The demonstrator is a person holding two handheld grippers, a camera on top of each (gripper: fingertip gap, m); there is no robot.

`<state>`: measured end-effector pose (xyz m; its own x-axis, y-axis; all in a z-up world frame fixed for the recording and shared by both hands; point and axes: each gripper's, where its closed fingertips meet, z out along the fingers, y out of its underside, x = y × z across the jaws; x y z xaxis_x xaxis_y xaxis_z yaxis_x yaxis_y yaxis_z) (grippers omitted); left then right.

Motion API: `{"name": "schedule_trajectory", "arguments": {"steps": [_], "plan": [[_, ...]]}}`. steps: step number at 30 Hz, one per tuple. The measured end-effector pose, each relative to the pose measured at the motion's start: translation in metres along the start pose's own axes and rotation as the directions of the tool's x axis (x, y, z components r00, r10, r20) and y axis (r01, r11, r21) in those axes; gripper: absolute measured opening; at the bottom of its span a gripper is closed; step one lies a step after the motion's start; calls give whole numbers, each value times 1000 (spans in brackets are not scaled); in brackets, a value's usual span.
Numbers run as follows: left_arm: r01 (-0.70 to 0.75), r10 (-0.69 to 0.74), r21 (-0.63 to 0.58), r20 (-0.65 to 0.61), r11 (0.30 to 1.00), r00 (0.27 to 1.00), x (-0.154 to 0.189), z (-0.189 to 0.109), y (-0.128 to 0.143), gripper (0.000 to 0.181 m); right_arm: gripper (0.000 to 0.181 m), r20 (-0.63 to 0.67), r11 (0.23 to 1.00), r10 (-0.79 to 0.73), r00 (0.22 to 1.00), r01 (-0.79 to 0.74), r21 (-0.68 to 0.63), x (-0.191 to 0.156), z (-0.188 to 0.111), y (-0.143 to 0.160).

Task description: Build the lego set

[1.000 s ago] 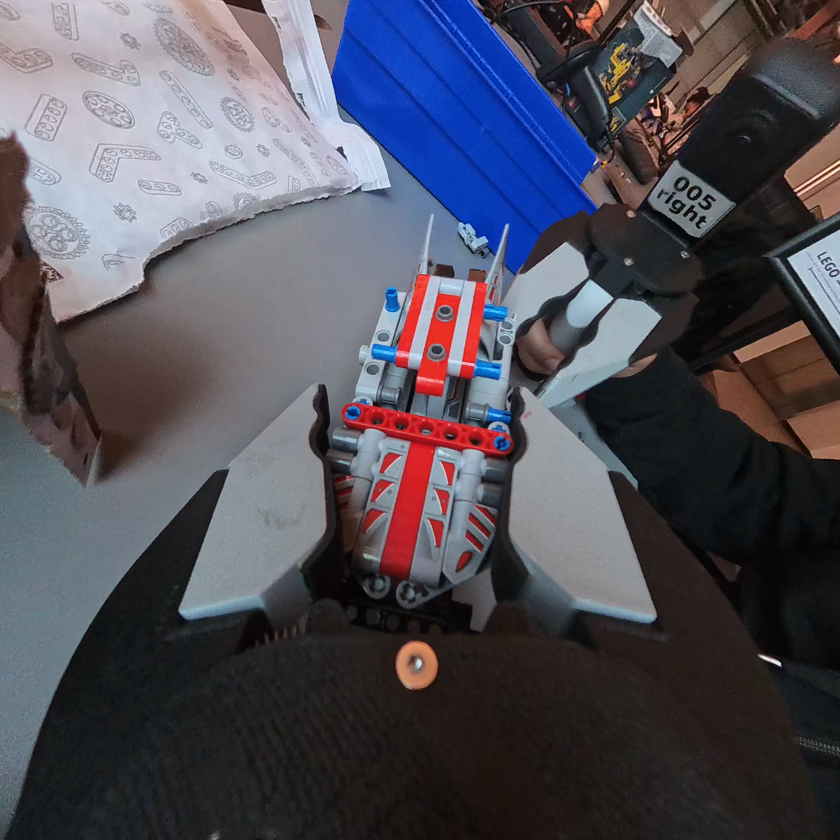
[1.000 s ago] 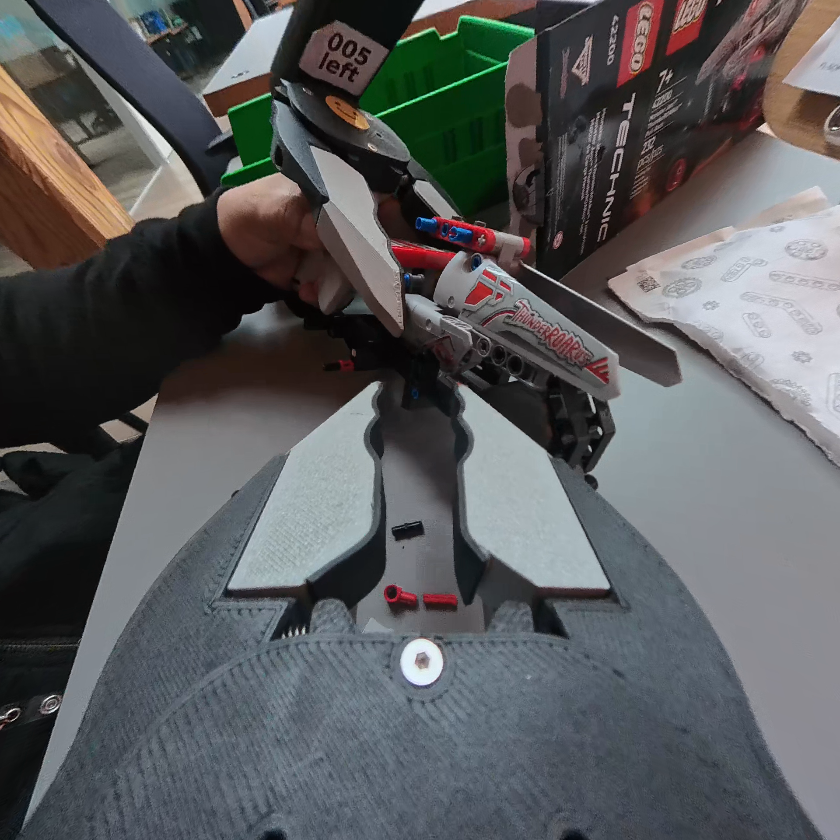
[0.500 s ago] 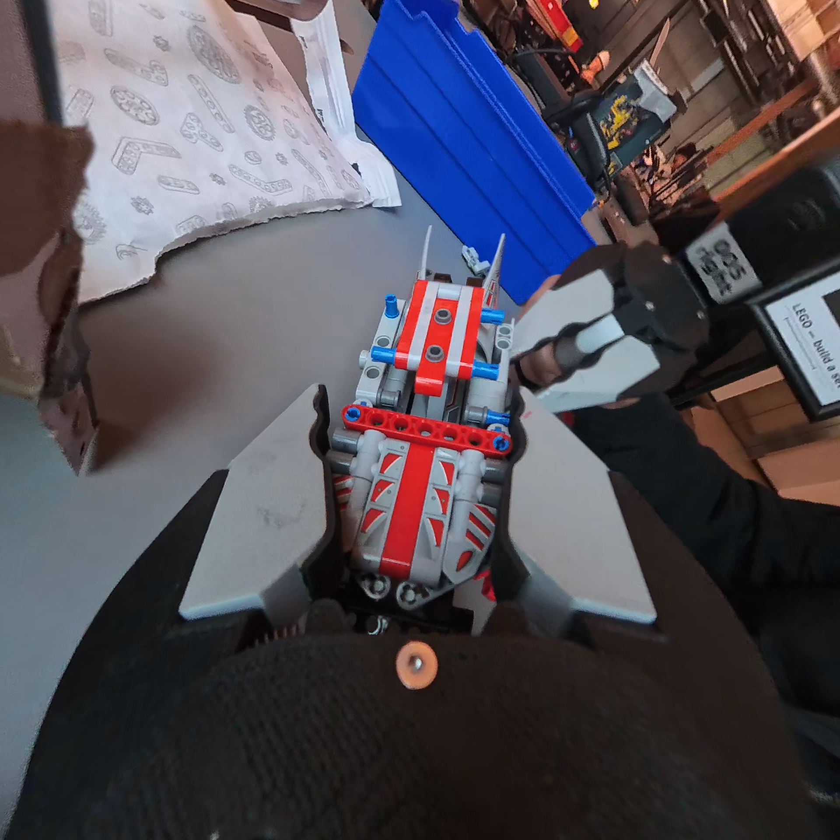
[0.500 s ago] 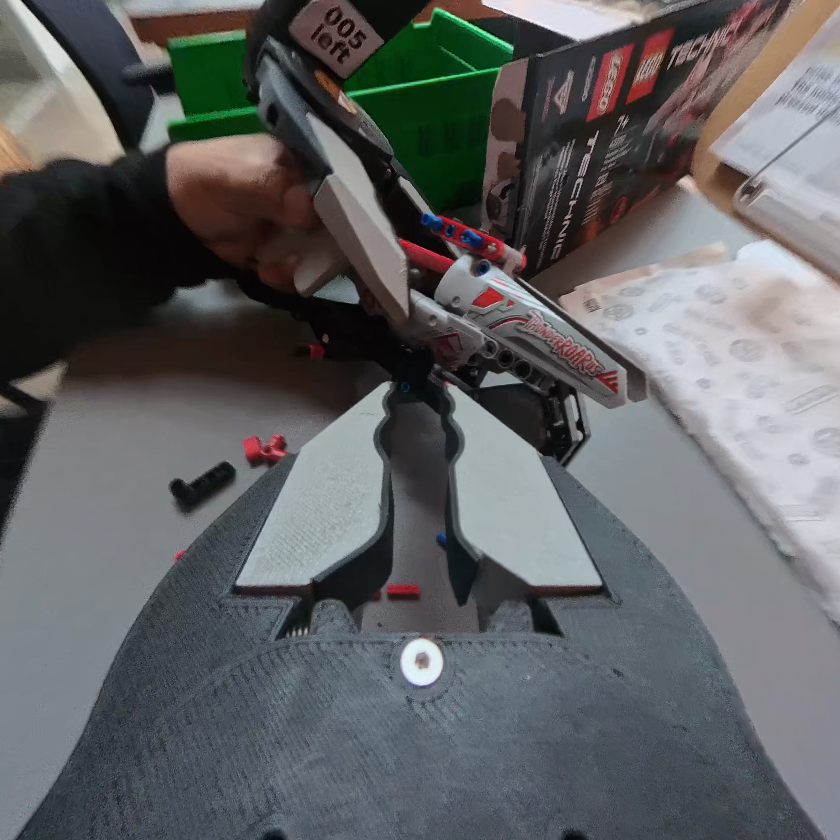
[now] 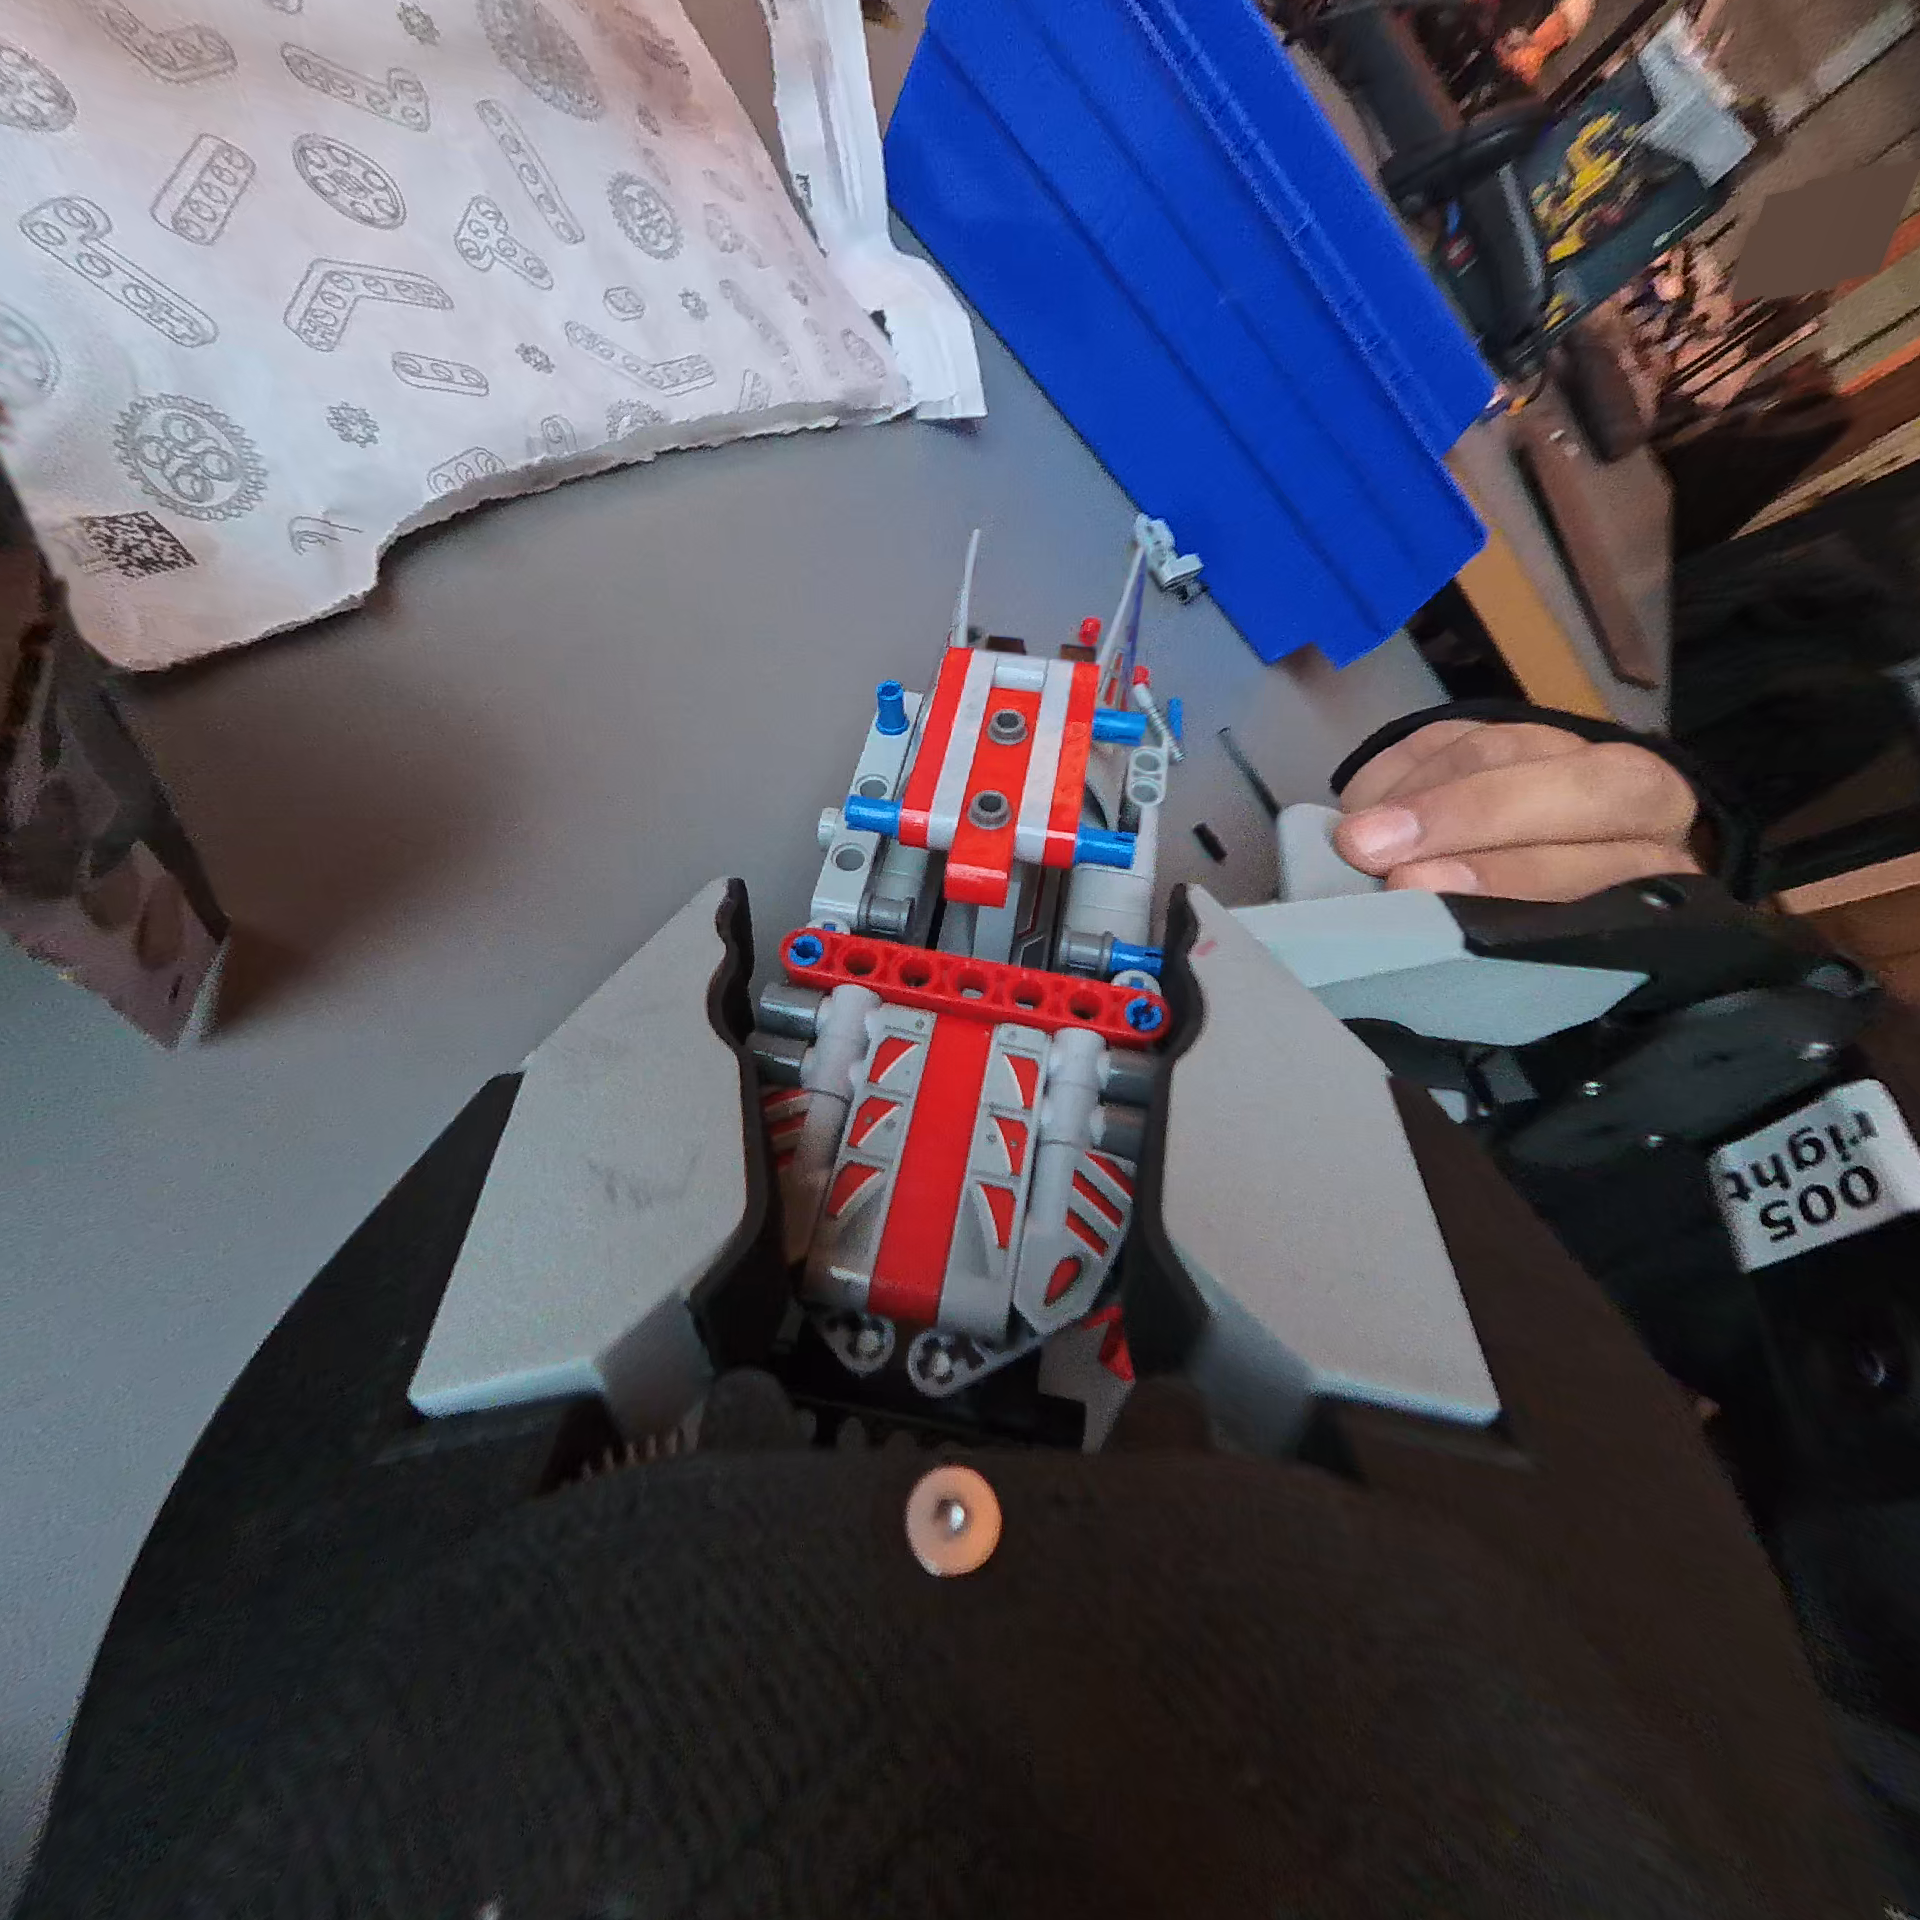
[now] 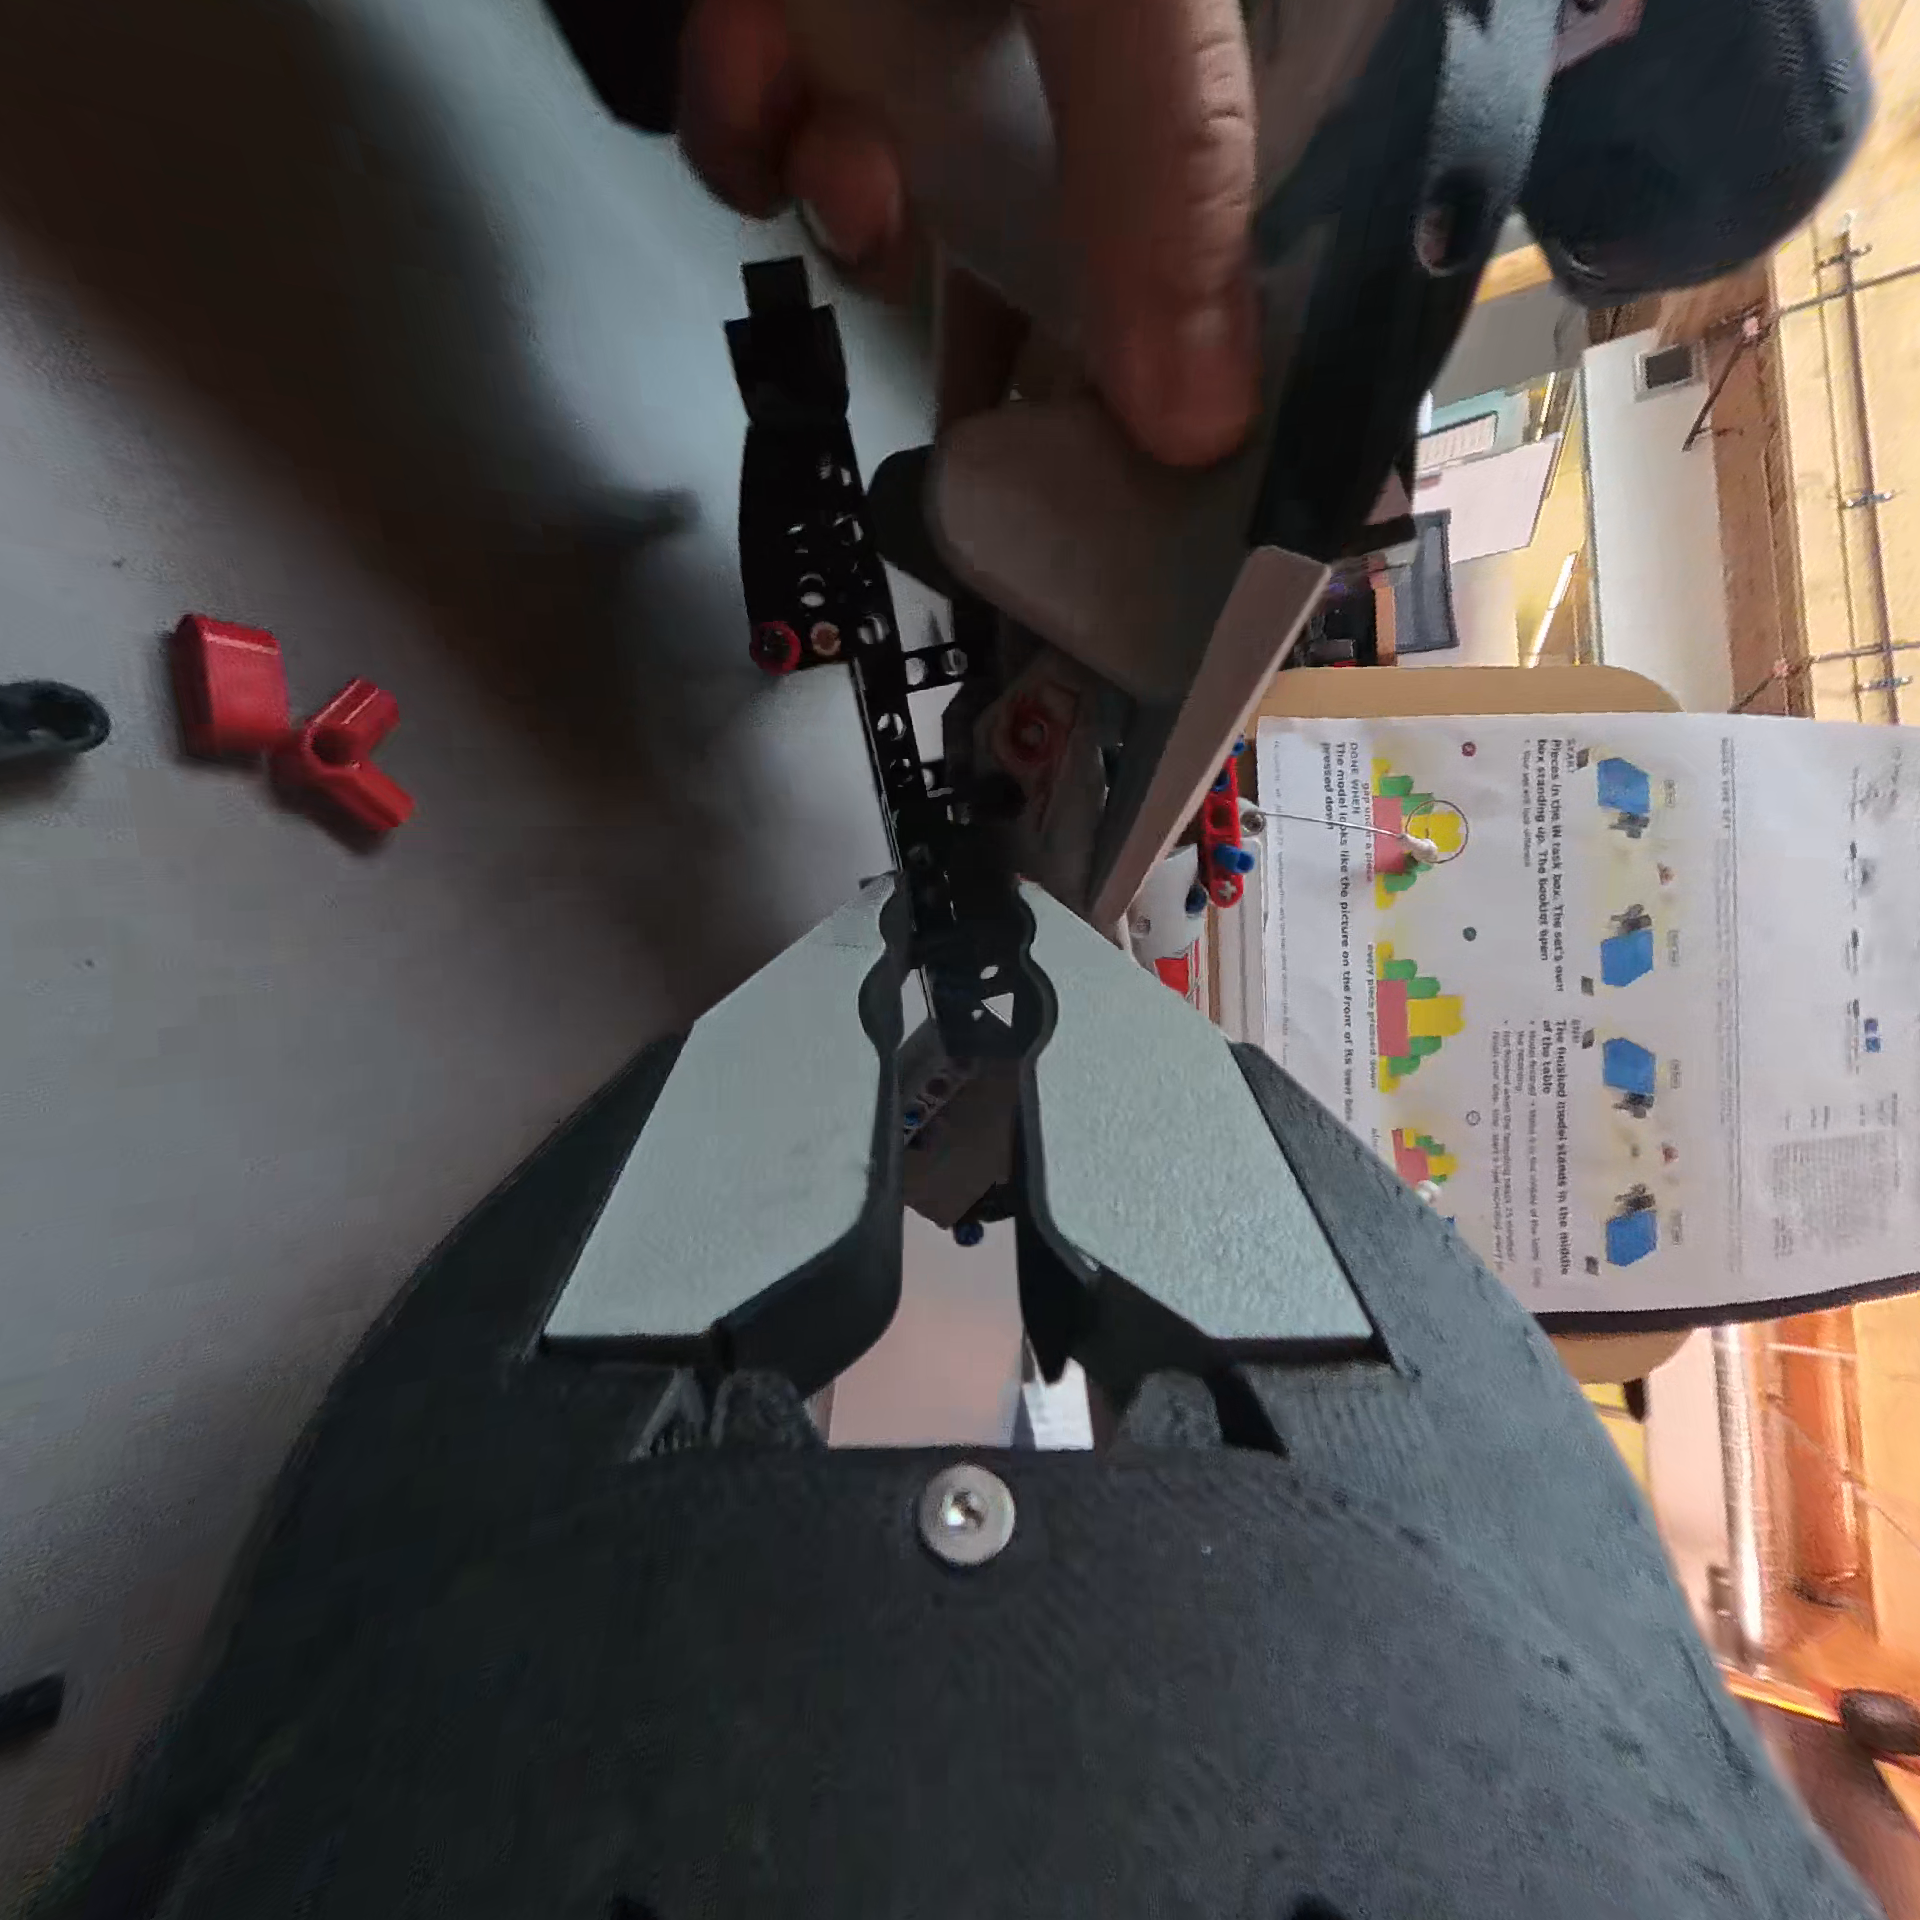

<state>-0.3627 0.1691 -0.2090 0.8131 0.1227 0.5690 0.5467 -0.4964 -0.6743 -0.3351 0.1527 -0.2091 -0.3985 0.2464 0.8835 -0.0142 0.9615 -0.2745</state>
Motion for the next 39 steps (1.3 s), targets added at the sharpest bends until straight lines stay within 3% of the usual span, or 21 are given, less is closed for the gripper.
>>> {"name": "schedule_trajectory", "arguments": {"steps": [3,7,13,19,27,39], "plan": [[-50,52,-34,44,998,998,-1,1,4,78,12,13,997,-77,997,77,-21,-6,1,-1],[-51,52,-48,23,998,998,3,3,6,78,4,41,999,-37,998,36,25,-5,-2,-4],[-38,38,-61,-2,997,999,4,2,7,77,4,-31,989,-144,989,145,28,-6,-1,-9],[-33,33,-46,10,998,999,1,-1,5,76,4,-49,988,-145,988,143,-54,-4,8,-1],[-335,339,-55,175,941,924,4,9,0,74,4,-9,986,-138,990,137,-92,-10,7,13],[-368,372,-57,187,928,909,13,18,3,74,3,-28,979,-185,982,182,-97,-14,-5,21]]}}
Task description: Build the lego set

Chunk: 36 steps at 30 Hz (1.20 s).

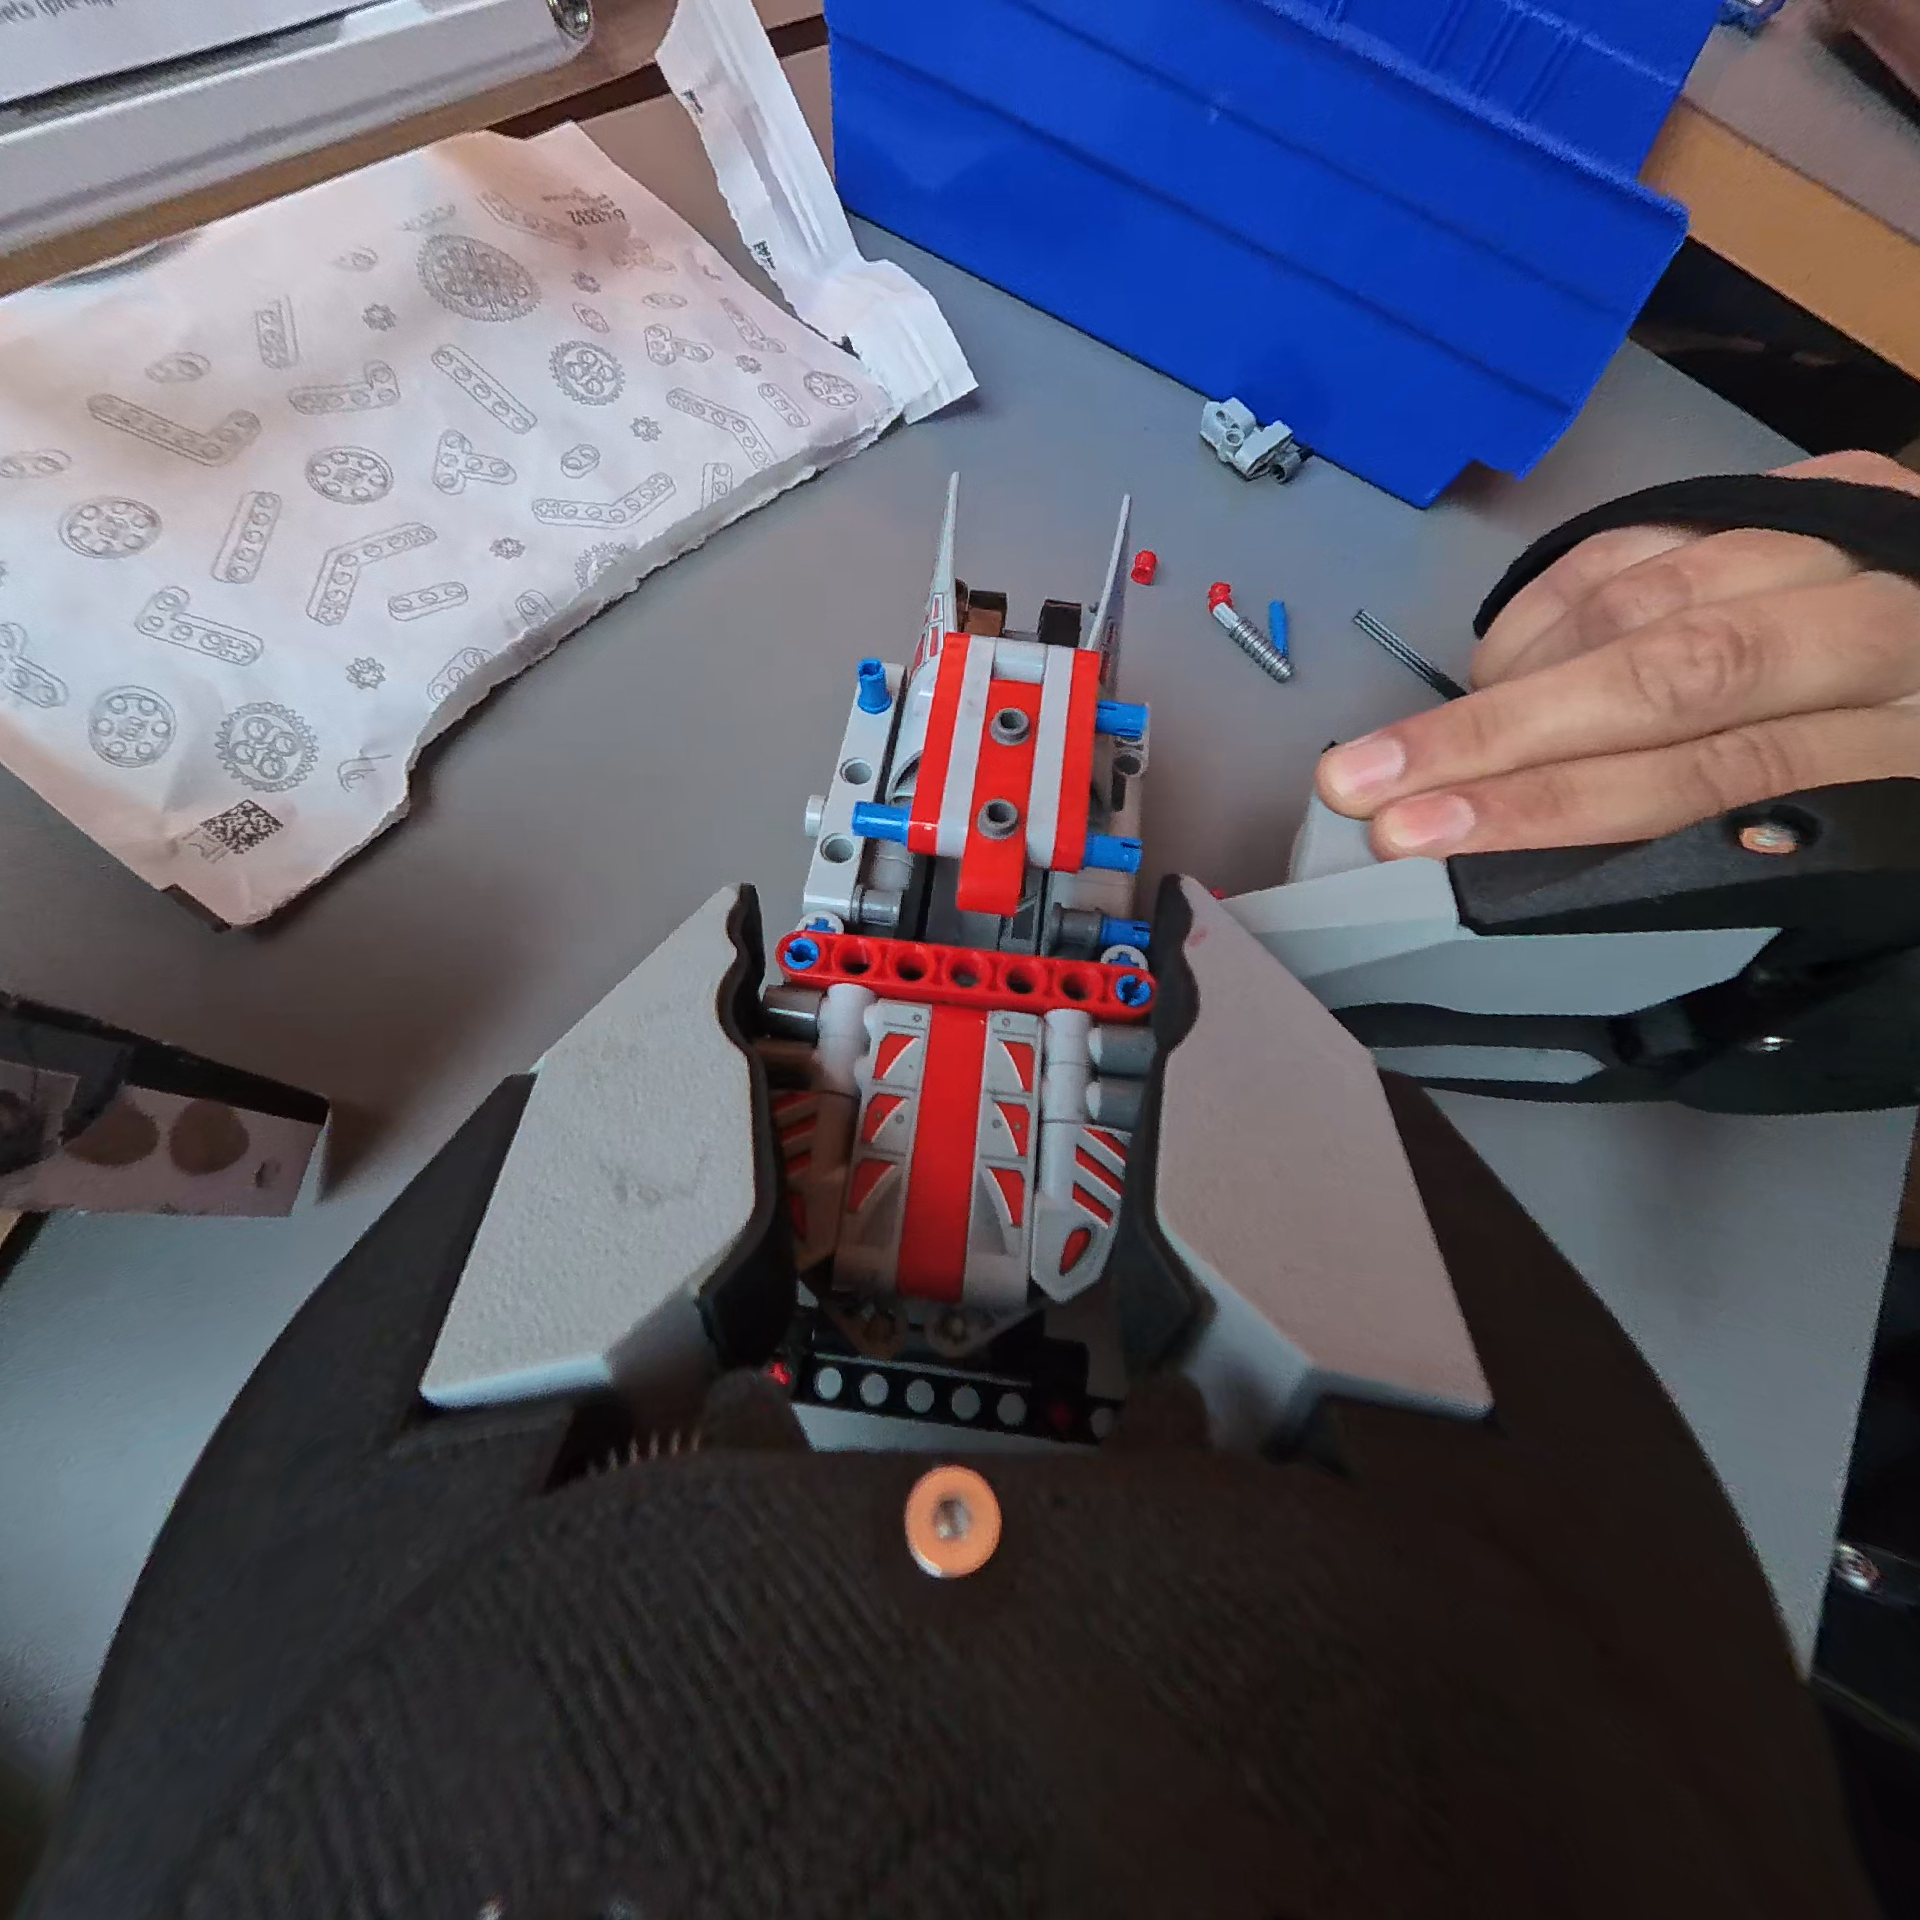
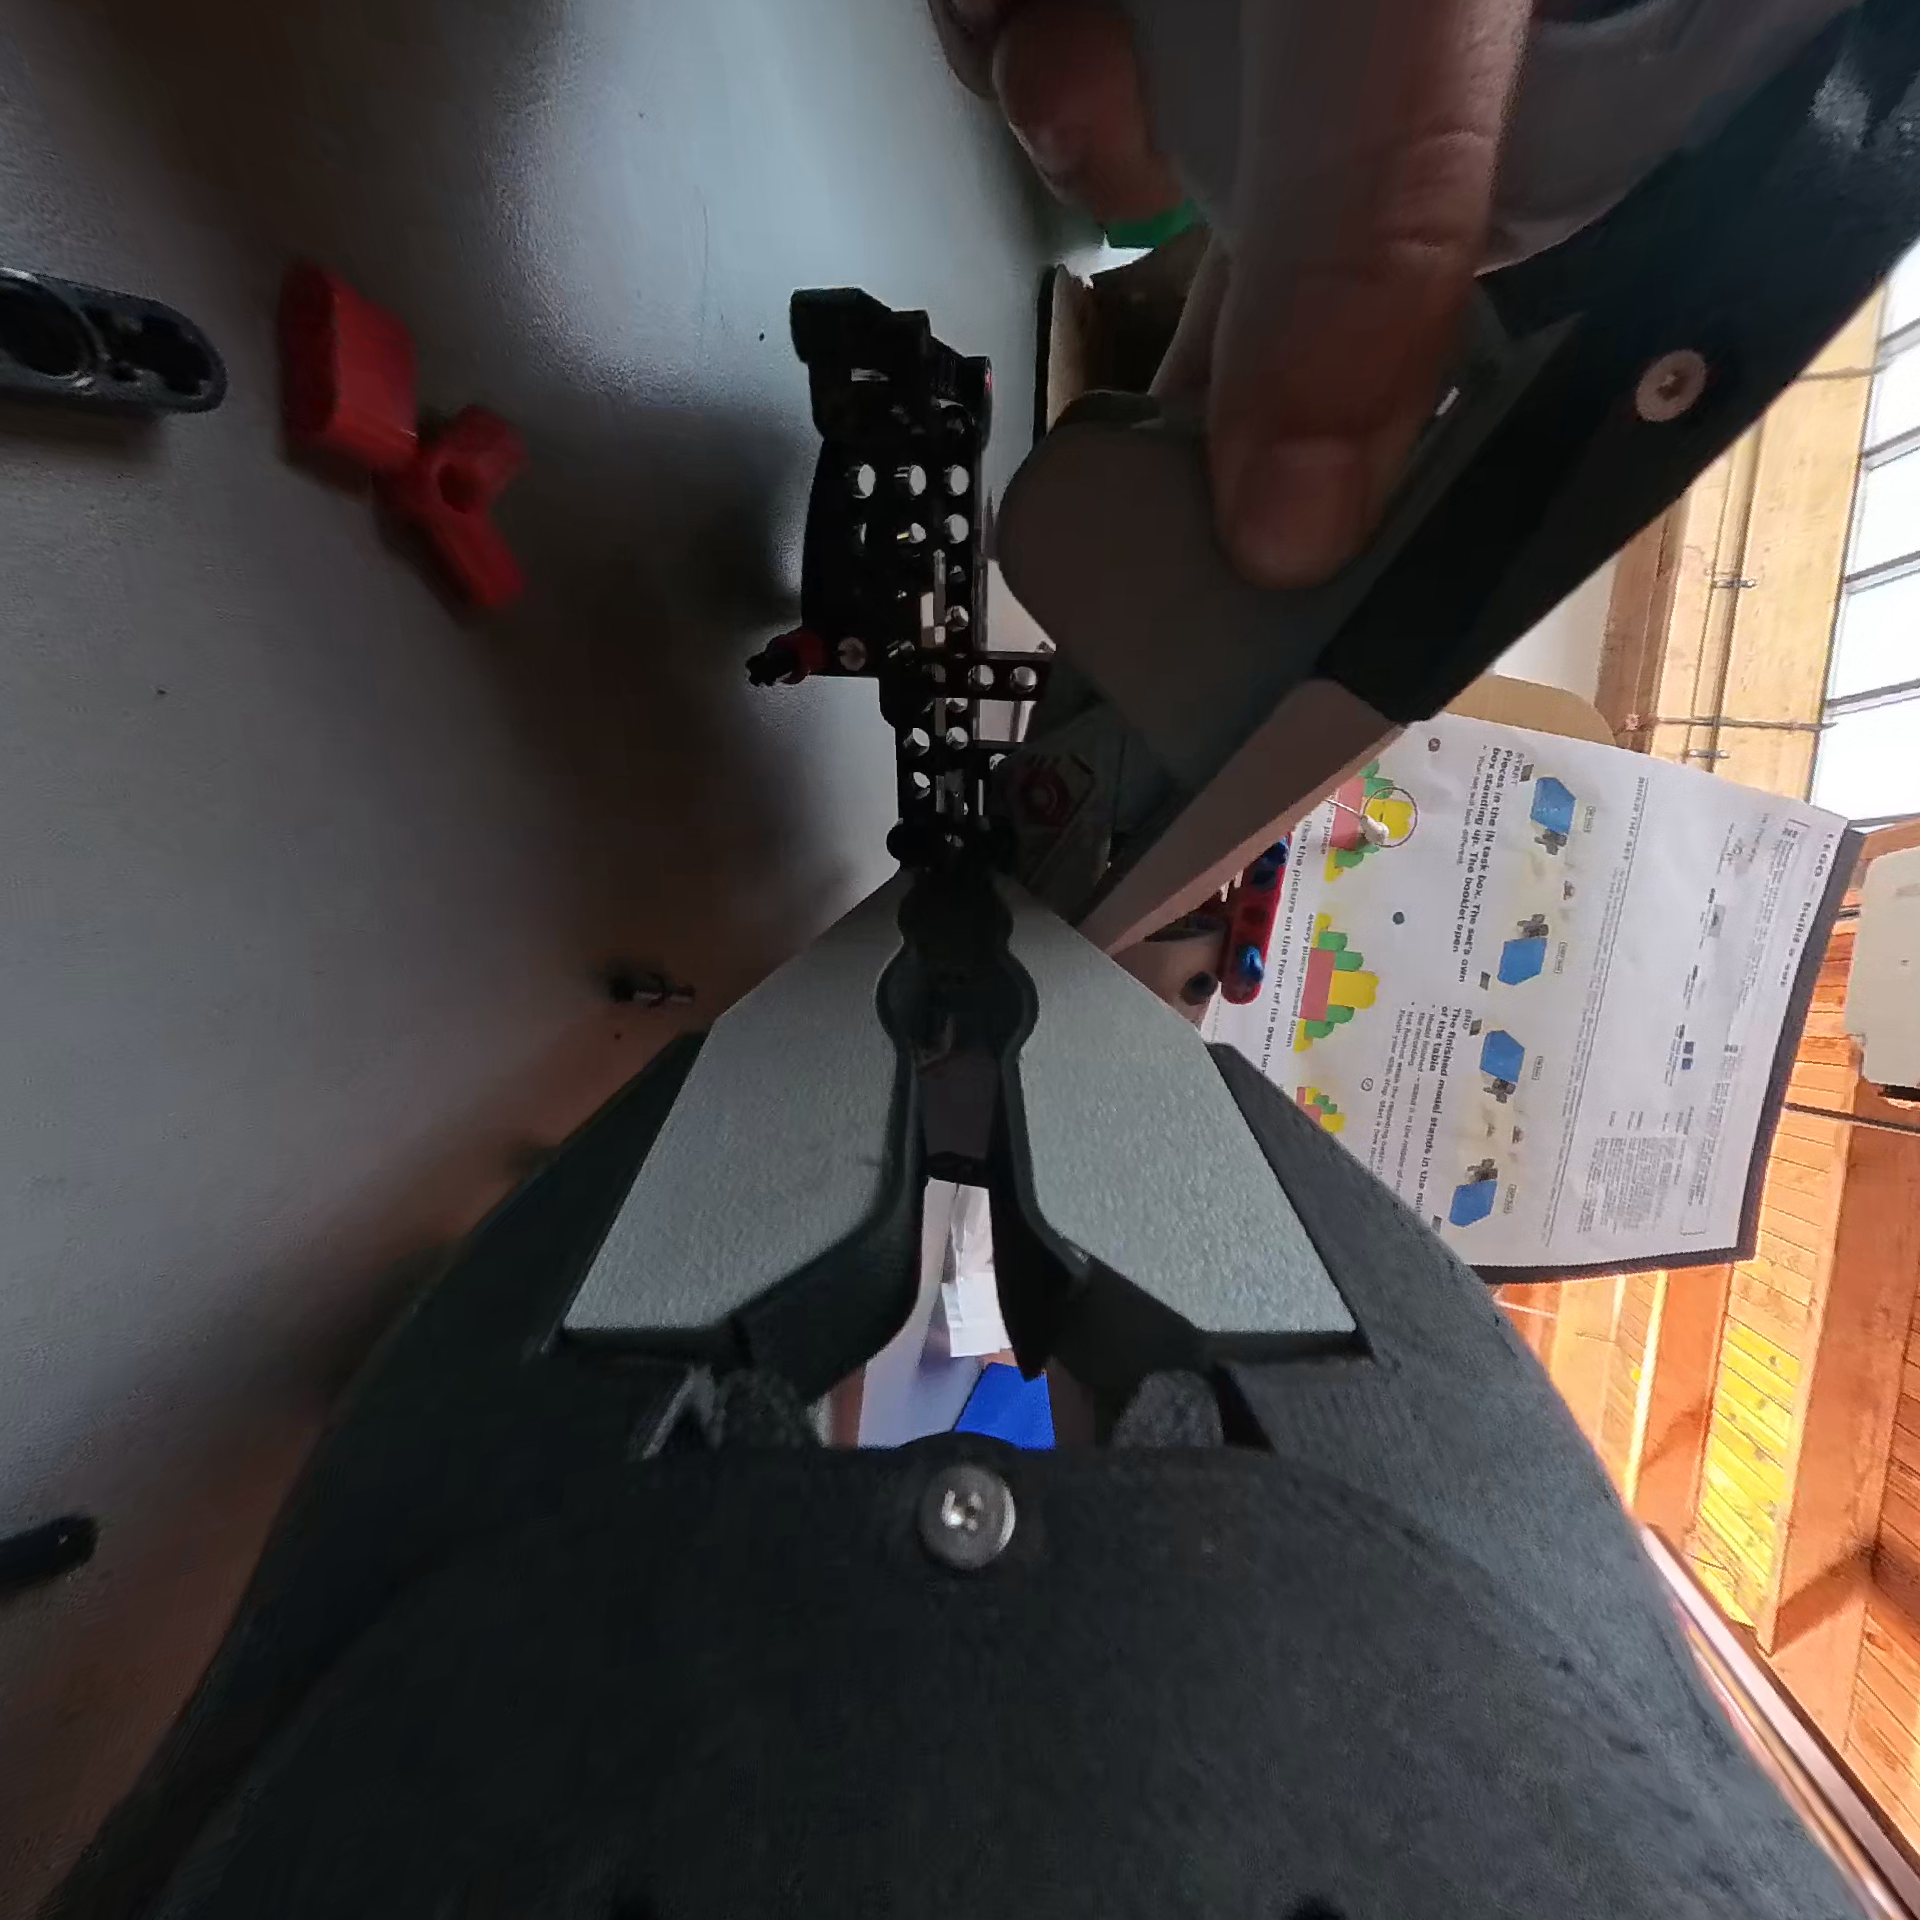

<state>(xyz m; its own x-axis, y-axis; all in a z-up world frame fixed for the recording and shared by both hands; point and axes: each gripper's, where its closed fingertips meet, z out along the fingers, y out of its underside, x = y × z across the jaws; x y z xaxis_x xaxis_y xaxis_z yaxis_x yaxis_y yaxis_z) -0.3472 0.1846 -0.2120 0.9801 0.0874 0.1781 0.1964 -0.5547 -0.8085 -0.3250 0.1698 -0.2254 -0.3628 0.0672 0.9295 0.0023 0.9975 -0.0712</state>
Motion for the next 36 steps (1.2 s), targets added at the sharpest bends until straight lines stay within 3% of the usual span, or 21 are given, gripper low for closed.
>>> {"name": "schedule_trajectory", "arguments": {"steps": [8,14,17,18,19,20,22,23,24,27,29,36], "plan": [[18,-18,-6,-34,1000,999,4,3,2,74,3,20,1000,12,1000,-12,22,-3,-6,2],[18,-17,17,-55,1000,998,7,1,-2,74,5,193,947,267,944,-294,127,-1,-11,0],[35,-34,17,-77,999,996,8,2,-1,74,4,276,922,300,913,-352,163,-3,-16,-2],[-2,3,-19,19,1000,1000,-6,3,5,74,0,380,897,302,874,-395,196,-12,-24,-11],[-71,81,-58,197,996,977,-33,-2,10,75,0,493,864,306,815,-455,216,-26,-34,-21],[-86,93,-37,269,996,959,-47,-11,5,74,0,495,880,293,818,-433,195,-35,-32,-17],[37,-40,59,53,998,998,-31,-19,-3,74,0,330,942,239,913,-300,148,-27,-19,1],[103,-98,83,-54,991,994,-21,-18,-5,74,0,286,917,281,916,-344,204,-13,-21,-5],[119,-113,79,-76,990,991,-18,-16,-5,74,0,285,874,361,888,-429,229,0,-23,-8],[54,-55,33,32,998,998,-24,-7,2,74,0,352,737,570,743,-651,181,15,-20,-3],[74,-74,37,13,997,997,-23,-4,3,74,0,357,657,671,650,-744,119,19,-15,11],[76,-75,75,-12,994,997,-23,-3,0,74,8,402,406,826,395,-912,62,26,-8,35]]}}
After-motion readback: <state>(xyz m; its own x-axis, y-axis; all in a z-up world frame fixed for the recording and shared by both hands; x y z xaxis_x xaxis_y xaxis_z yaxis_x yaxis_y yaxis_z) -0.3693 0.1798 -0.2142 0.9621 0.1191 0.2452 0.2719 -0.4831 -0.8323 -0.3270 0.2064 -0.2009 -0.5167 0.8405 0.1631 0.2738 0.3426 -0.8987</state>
